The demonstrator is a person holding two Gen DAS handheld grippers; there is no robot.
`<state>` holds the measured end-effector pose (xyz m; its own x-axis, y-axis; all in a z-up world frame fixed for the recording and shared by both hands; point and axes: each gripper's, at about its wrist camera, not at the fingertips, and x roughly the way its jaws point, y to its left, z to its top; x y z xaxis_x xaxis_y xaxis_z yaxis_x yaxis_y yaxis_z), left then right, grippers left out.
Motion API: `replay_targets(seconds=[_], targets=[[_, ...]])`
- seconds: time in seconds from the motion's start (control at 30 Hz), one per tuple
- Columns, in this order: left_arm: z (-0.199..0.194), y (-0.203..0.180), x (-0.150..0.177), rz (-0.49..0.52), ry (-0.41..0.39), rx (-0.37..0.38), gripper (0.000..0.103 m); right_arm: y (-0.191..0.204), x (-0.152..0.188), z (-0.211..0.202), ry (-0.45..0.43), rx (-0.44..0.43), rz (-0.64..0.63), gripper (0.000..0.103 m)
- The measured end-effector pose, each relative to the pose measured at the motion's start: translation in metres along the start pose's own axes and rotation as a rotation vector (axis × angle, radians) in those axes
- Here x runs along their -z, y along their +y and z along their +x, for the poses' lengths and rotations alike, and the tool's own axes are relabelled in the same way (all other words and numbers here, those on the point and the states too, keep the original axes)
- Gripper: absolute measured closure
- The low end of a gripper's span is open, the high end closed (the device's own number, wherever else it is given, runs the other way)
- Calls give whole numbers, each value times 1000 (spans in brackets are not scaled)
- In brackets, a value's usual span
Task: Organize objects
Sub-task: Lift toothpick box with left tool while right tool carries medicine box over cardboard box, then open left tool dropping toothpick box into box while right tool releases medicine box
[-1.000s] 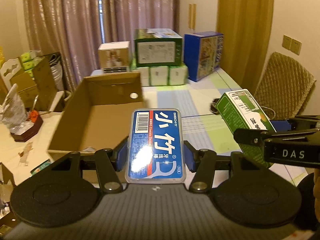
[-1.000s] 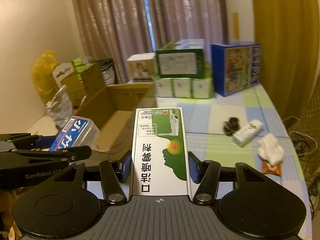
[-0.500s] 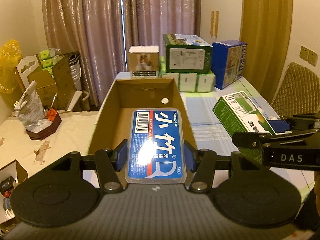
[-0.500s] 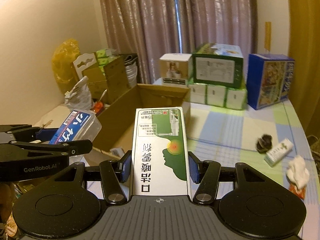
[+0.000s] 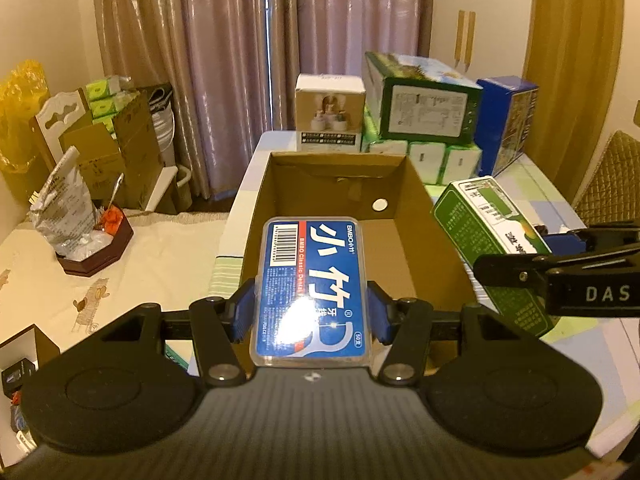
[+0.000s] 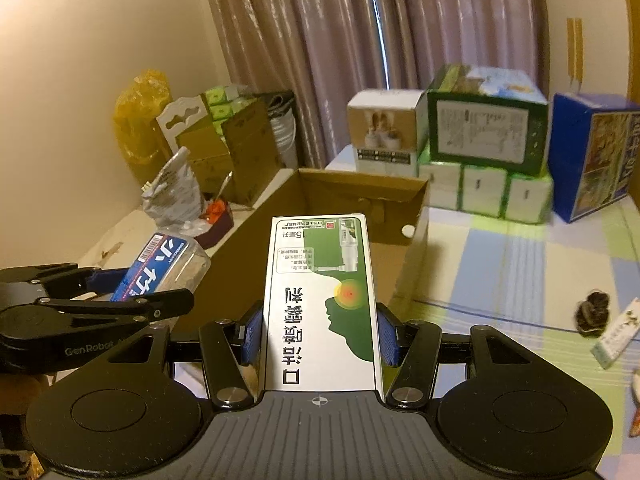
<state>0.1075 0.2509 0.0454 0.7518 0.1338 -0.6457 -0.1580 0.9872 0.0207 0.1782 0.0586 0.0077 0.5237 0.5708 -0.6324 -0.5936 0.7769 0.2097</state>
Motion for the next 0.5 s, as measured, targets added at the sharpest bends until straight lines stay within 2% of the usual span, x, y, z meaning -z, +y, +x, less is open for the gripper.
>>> replay_targets(seconds=[0.23,0.47,0.5], targets=[[36,9,-4,18,35,7,51,-5,-9,42,40,10,10,50],[62,12,-1,18,56,8,51,-13,-9,65,60,12,39,50],[65,13,0,12,55,5,48,-15,-9,68,60,13,47,50]])
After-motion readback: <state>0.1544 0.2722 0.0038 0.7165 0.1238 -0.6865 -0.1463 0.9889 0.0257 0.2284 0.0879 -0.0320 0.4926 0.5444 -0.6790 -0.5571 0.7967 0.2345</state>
